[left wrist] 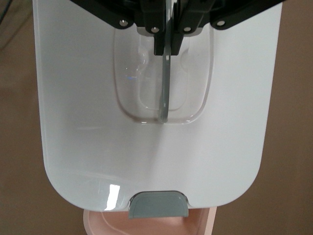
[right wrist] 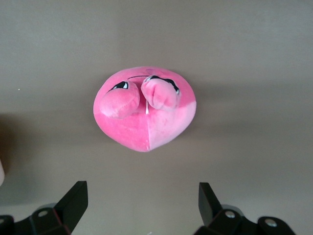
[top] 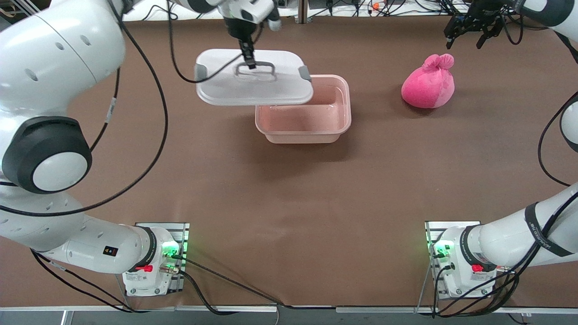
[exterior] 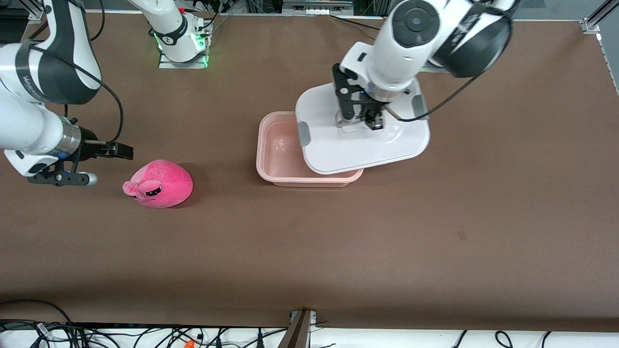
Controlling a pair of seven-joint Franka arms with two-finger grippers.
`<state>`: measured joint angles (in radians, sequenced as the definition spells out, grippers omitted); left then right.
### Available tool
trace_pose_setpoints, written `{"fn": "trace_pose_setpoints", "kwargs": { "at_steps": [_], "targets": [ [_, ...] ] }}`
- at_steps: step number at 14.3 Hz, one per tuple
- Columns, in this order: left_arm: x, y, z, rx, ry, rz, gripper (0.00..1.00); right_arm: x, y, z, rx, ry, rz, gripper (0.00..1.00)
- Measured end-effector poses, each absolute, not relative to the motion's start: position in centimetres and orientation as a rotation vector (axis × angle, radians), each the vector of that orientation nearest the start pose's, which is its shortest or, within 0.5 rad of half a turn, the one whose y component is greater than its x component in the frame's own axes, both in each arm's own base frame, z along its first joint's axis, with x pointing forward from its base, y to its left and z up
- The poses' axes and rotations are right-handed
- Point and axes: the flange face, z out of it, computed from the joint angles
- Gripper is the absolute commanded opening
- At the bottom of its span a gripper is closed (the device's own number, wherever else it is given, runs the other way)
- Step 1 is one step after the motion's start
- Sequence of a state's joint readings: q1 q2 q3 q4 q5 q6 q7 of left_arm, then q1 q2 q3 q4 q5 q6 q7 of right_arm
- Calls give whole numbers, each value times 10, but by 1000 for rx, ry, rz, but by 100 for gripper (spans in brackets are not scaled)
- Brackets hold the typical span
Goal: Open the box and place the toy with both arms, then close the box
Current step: 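Lift the lid off with the left gripper while the right gripper reaches the toy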
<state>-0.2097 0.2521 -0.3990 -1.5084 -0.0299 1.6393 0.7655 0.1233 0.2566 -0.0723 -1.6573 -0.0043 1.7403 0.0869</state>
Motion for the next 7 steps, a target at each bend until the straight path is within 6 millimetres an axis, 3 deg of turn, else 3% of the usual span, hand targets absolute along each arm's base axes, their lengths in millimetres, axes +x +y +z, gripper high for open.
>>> {"fn": "trace_pose_setpoints", "kwargs": {
  "at_steps": [4, 7],
  "targets": [
    [580, -208, 522, -2455, 2225, 189, 0, 623, 39, 366, -3170, 40, 252, 100],
    [604, -117, 510, -2446, 2238, 238, 0, 619, 39, 323, -3163, 48, 217, 100]
  ]
}}
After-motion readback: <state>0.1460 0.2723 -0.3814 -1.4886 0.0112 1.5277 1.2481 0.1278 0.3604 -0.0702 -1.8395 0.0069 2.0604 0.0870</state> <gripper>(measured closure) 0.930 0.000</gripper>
